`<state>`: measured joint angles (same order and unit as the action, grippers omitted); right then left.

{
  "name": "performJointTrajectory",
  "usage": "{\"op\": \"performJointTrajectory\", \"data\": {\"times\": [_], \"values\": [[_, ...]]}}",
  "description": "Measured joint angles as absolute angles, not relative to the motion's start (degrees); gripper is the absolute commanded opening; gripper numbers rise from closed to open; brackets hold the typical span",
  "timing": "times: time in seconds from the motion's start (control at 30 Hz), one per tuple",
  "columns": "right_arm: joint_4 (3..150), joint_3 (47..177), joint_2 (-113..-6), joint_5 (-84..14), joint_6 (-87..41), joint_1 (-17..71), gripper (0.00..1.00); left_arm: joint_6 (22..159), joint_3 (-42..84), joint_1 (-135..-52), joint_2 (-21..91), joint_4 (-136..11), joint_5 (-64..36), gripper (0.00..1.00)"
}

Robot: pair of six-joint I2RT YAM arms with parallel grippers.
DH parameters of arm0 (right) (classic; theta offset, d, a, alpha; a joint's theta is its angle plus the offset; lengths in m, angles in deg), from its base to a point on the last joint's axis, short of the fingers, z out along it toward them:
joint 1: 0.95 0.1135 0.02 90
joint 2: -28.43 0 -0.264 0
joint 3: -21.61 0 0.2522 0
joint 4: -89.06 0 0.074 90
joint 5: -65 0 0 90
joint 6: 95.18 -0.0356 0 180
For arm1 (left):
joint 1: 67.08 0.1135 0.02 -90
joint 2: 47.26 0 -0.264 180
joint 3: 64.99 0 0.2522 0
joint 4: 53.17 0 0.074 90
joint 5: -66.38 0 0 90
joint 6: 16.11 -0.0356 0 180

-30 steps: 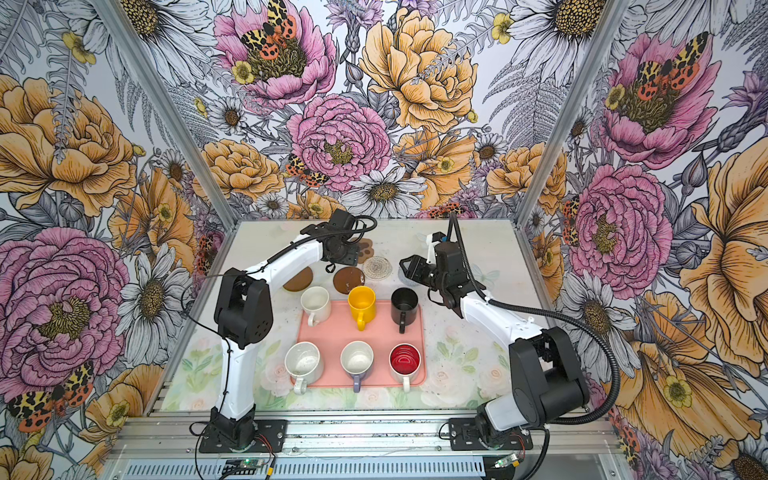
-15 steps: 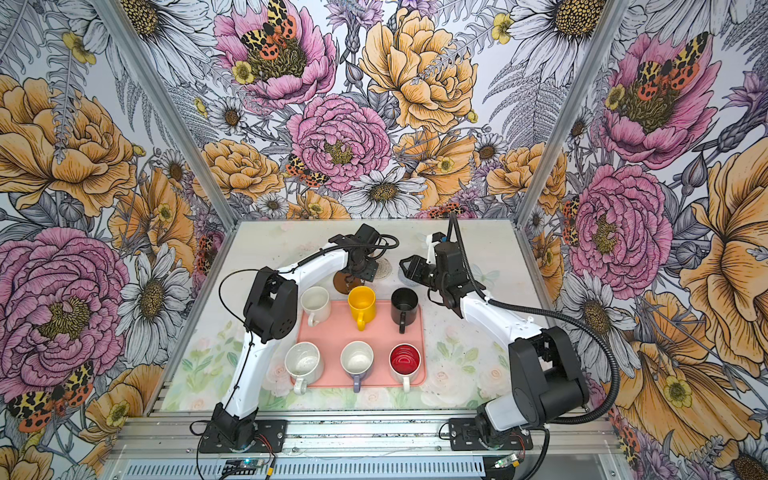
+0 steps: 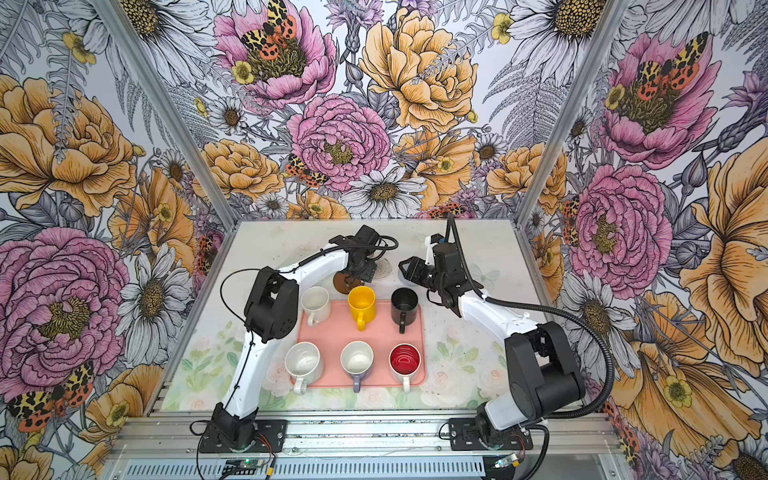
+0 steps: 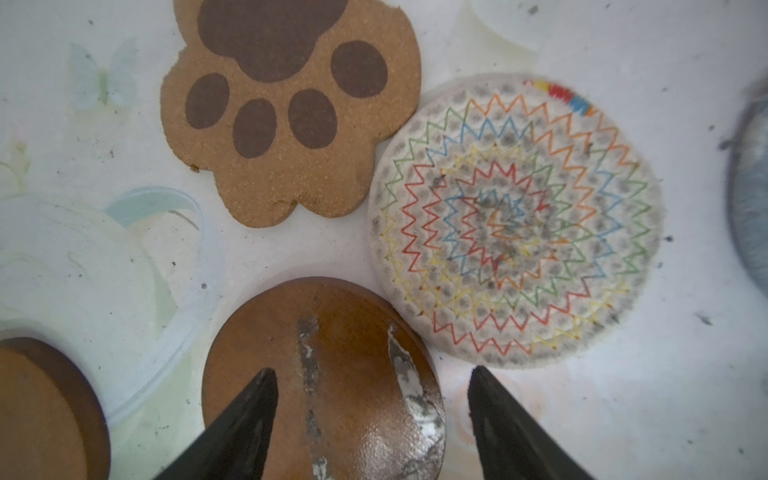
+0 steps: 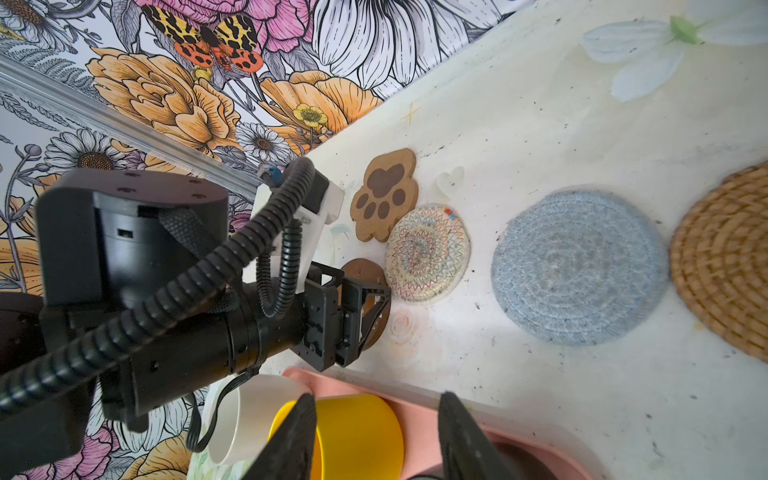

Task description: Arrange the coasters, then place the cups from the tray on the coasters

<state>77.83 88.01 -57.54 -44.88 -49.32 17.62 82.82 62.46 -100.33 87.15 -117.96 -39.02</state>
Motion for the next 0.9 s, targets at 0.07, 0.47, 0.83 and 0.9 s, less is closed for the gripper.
{"op": "performJointTrajectory", "data": {"times": [0.07, 0.47, 0.83, 0.9], "values": [[77.83, 88.01, -57.54, -44.99, -49.32, 17.62, 0.50, 82.82, 61.63, -100.22, 87.26, -117.96, -39.10, 0.72], [77.96, 88.01, -57.54, -45.25, -49.34, 17.62, 0.50, 82.91, 59.64, -98.32, 87.22, -117.41, -39.34, 0.71], [77.96, 88.01, -57.54, -45.25, -49.34, 17.62, 0.50, 83.00, 57.30, -96.22, 86.02, -115.93, -39.52, 0.69], [77.96, 88.01, -57.54, -45.25, -49.36, 17.62, 0.50, 83.13, 56.67, -95.79, 85.67, -115.77, -39.56, 0.68]]}}
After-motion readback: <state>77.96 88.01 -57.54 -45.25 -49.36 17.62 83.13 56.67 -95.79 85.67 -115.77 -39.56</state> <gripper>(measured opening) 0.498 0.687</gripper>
